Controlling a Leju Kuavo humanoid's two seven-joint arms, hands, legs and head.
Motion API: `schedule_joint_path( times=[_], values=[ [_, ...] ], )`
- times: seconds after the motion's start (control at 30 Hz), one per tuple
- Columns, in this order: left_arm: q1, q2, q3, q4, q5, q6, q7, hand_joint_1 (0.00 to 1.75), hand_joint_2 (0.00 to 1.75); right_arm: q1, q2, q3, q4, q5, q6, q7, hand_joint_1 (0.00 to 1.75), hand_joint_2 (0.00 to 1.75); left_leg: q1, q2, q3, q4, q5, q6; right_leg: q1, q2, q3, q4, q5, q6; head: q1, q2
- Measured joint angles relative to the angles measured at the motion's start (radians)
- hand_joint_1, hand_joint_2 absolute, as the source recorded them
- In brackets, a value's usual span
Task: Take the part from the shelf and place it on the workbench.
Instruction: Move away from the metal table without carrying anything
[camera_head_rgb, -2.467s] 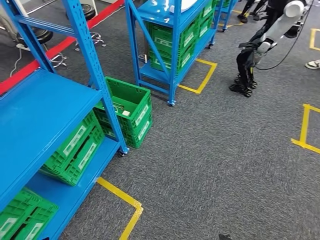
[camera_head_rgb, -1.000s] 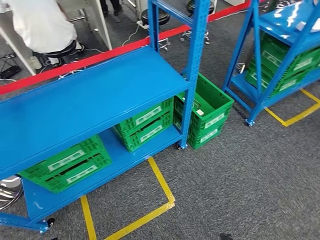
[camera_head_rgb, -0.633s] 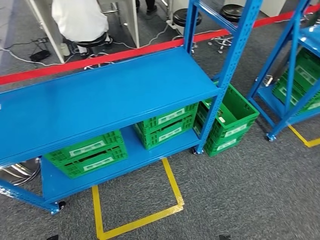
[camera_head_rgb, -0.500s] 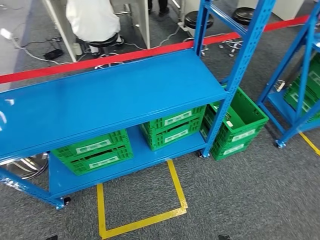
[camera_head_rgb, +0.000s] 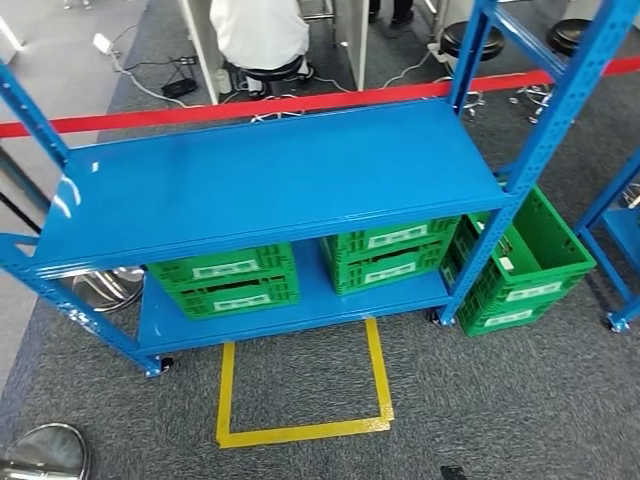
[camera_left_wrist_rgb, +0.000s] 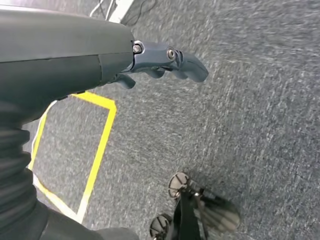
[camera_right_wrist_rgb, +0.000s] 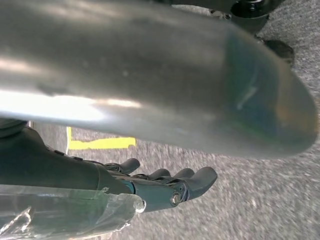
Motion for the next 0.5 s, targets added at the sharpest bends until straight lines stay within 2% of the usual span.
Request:
schedule_joint_path(
  times=[0.03, 0.07, 0.13, 0.17, 0.2, 0.23, 0.27, 0.3, 0.33, 0.37, 0.4, 0.47, 0.5],
  values=[
    [-0.003, 0.000, 0.000, 0.000, 0.000, 0.000, 0.000, 0.00, 1.75, 0.000, 0.000, 0.000, 0.000, 0.000, 0.000, 0.000, 0.00, 0.00, -0.004, 0.023, 0.021, -0.042, 0.008, 0.006, 0.004, -0.011, 0.001, 0.001, -0.002, 0.004, 0.001, 0.000],
    [-0.005, 0.000, 0.000, 0.000, 0.000, -0.001, -0.001, 0.00, 1.75, -0.001, 0.000, 0.000, 0.000, 0.000, 0.000, 0.000, 0.00, 0.00, -0.007, 0.034, 0.028, -0.062, 0.008, 0.011, 0.007, -0.023, 0.003, 0.001, -0.004, 0.009, 0.001, 0.000],
    [-0.004, -0.001, 0.000, 0.000, 0.000, -0.001, -0.002, 0.00, 1.75, -0.003, 0.000, 0.000, 0.000, -0.001, 0.000, 0.000, 0.00, 0.00, -0.007, 0.011, 0.027, -0.070, 0.008, 0.020, 0.008, -0.044, 0.007, -0.001, -0.008, 0.020, 0.002, 0.000],
    [-0.002, -0.001, 0.000, 0.000, 0.000, -0.001, -0.002, 0.00, 1.75, -0.004, 0.000, 0.000, 0.000, -0.002, 0.001, -0.001, 0.00, 0.00, -0.004, 0.000, 0.027, -0.073, 0.010, 0.025, 0.006, -0.031, 0.007, 0.005, -0.015, 0.026, 0.003, 0.000],
    [-0.001, 0.000, 0.000, 0.000, 0.000, -0.001, -0.002, 0.00, 1.75, -0.005, 0.000, 0.000, 0.000, -0.004, 0.001, -0.001, 0.00, 0.00, -0.001, -0.012, 0.028, -0.075, 0.013, 0.030, 0.003, -0.005, -0.002, 0.028, -0.031, 0.032, 0.005, 0.000],
    [-0.002, 0.000, 0.000, 0.000, 0.000, -0.001, -0.003, 0.00, 1.75, -0.005, -0.001, 0.000, 0.000, -0.008, 0.003, -0.001, 0.00, 0.00, 0.002, -0.022, 0.028, -0.076, 0.016, 0.036, 0.000, 0.027, -0.022, 0.074, -0.058, 0.037, 0.008, 0.000],
    [-0.003, 0.000, 0.000, 0.000, 0.000, -0.001, -0.003, 0.00, 1.31, -0.004, -0.001, -0.001, 0.000, -0.013, 0.005, 0.000, 0.00, 0.00, 0.002, -0.032, 0.027, -0.076, 0.017, 0.039, -0.002, 0.059, -0.050, 0.138, -0.091, 0.041, 0.011, 0.000],
    [-0.003, 0.001, 0.000, 0.000, -0.001, -0.002, -0.003, 0.00, 0.87, -0.003, -0.001, -0.003, 0.000, -0.019, 0.008, 0.003, 0.00, 0.00, 0.002, -0.043, 0.026, -0.076, 0.018, 0.042, -0.003, 0.074, -0.083, 0.207, -0.121, 0.043, 0.013, 0.000],
    [-0.003, 0.000, 0.000, 0.000, -0.001, -0.004, -0.004, 0.00, 0.44, -0.001, -0.002, -0.006, 0.000, -0.024, 0.010, 0.007, 0.00, 0.00, 0.002, -0.053, 0.025, -0.076, 0.019, 0.043, -0.004, 0.080, -0.111, 0.260, -0.137, 0.045, 0.014, 0.000],
    [-0.002, 0.000, 0.000, 0.000, -0.001, -0.005, -0.004, 0.00, 0.44, -0.001, -0.002, -0.009, 0.000, -0.028, 0.012, 0.012, 0.00, 0.44, 0.003, -0.061, 0.026, -0.076, 0.019, 0.042, -0.004, 0.081, -0.124, 0.279, -0.134, 0.046, 0.015, 0.000],
    [-0.001, 0.000, 0.000, 0.000, -0.001, -0.006, -0.003, 0.00, 0.87, -0.001, -0.002, -0.013, 0.000, -0.031, 0.013, 0.015, 0.00, 0.87, 0.004, -0.068, 0.027, -0.075, 0.018, 0.041, -0.005, 0.081, -0.118, 0.256, -0.109, 0.046, 0.015, 0.000],
    [0.000, 0.000, -0.001, 0.000, -0.006, -0.010, 0.000, 0.00, 1.75, 0.000, -0.003, -0.016, 0.000, -0.026, 0.006, 0.022, 0.00, 1.75, 0.006, -0.078, 0.030, -0.073, 0.016, 0.033, -0.010, 0.084, -0.064, 0.129, -0.036, 0.048, 0.015, 0.000],
    [0.000, 0.003, -0.005, 0.000, -0.008, -0.013, 0.003, 0.00, 1.75, 0.000, -0.004, -0.012, 0.000, -0.021, -0.001, 0.025, 0.00, 1.75, 0.005, -0.082, 0.030, -0.069, 0.013, 0.027, -0.012, 0.088, -0.037, 0.067, -0.010, 0.047, 0.016, 0.000]
  ],
)
